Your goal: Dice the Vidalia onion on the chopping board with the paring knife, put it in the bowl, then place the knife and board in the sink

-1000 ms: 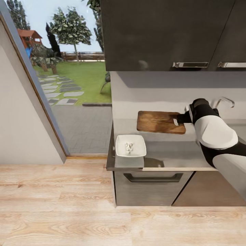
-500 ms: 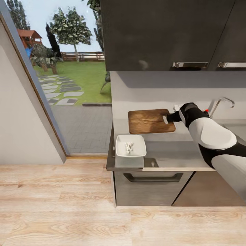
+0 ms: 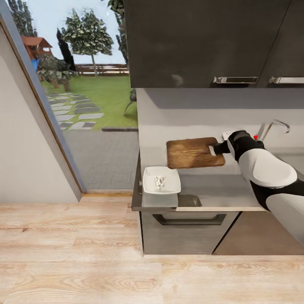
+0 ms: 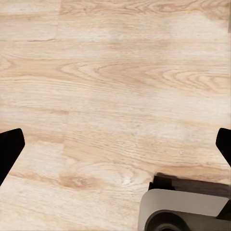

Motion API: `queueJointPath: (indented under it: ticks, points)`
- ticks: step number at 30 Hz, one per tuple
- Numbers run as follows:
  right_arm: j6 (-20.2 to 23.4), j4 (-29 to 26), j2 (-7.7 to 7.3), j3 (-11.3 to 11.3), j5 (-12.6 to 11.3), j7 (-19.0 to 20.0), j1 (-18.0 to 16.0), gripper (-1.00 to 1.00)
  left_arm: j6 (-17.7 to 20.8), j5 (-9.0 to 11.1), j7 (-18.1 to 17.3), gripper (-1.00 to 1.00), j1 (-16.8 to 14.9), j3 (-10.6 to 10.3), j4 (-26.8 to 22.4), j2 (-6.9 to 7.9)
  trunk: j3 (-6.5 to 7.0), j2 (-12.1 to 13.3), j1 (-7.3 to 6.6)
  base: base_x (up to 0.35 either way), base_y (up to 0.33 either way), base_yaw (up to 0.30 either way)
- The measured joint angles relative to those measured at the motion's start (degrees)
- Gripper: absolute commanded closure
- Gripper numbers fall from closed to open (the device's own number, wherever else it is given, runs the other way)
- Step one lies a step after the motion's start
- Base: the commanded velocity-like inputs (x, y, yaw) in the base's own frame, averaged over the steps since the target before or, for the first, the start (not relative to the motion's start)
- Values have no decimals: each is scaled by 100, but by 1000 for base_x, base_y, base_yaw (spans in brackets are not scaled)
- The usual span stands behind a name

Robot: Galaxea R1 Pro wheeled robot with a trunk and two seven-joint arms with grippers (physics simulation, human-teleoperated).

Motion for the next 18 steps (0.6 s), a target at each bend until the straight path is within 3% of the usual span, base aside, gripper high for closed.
queueJointPath:
  ticks: [3,8,9,10,11,12,15,16,18]
  points:
    - [11,10,-120,-35,-99,-59,51,100,1,-8,-1,-100,-1,0,1,-8,0,0,0,0,0,0]
    - [-6,9,-179,-54,-150,-80,266,100,1,-22,-12,-100,-1,-7,-13,-13,0,0,0,0,0,0]
    - [-11,-8,-196,-149,-221,-89,281,100,1,-23,-12,-100,-1,-7,-14,-13,1,0,0,0,0,0]
    - [-13,-33,-244,-416,-366,-158,294,100,1,-24,-12,-100,0,-7,-15,-9,1,-1,0,0,0,0]
    - [-15,-40,-266,-493,-370,-209,298,100,1,-24,-12,-100,-1,-8,-16,-8,1,-1,0,0,0,0]
    - [-15,-49,-324,-728,-437,-346,302,100,-2,-24,-11,-100,0,-8,-16,-3,1,0,0,0,0,0]
    - [-44,-54,-558,-1493,-478,-1038,310,100,-7,-24,-10,-100,-1,-7,-17,21,1,0,0,0,0,0]
    - [-69,-100,-625,-1620,-381,-1237,312,100,-7,-25,-9,-100,0,-8,-17,25,0,-1,0,0,0,0]
    - [-114,-72,-777,-1858,-436,-1519,310,100,-7,-25,-12,-100,0,-8,-17,28,1,0,0,0,0,0]
